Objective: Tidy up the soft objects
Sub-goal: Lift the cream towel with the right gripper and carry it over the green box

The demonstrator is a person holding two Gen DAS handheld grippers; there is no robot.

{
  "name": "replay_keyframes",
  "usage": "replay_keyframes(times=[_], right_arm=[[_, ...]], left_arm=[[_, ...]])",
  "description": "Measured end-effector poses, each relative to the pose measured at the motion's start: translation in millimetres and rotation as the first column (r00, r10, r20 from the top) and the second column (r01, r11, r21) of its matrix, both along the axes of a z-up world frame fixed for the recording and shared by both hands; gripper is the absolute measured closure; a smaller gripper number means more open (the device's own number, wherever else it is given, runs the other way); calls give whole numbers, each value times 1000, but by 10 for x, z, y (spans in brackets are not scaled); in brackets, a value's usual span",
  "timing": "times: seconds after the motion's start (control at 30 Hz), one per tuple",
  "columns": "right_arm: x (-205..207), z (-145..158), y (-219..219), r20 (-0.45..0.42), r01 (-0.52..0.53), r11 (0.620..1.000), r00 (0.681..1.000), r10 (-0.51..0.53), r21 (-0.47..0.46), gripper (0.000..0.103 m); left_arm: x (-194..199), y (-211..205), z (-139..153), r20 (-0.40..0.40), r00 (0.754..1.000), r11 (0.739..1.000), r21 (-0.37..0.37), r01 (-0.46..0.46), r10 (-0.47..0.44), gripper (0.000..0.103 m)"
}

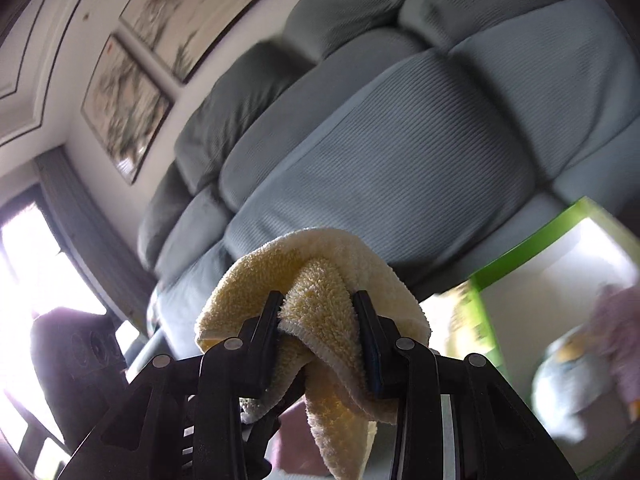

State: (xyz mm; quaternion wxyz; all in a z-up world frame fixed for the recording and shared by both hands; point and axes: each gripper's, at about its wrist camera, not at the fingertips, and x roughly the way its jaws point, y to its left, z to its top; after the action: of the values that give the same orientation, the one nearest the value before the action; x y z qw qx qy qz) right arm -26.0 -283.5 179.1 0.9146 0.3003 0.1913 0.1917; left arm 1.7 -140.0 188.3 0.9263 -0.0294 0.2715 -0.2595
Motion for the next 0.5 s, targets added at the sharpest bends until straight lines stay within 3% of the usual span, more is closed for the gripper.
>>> replay_keyframes(times=[0.13, 0.2, 0.5], right_arm=[[-25, 2, -184, 28, 145, 987, 989, -144, -65, 65], [-3, -27, -290, 27, 167, 984, 986, -166, -68, 65], [116, -331, -797, -55, 302, 953, 952, -301, 20, 65]], left_arm=[[124, -368, -97, -37, 994, 995, 5, 99, -99, 46], [211, -537, -152, -61, 990, 992, 7, 129, -129, 46], [515, -1112, -389, -128, 970, 977, 28, 212, -206, 48]])
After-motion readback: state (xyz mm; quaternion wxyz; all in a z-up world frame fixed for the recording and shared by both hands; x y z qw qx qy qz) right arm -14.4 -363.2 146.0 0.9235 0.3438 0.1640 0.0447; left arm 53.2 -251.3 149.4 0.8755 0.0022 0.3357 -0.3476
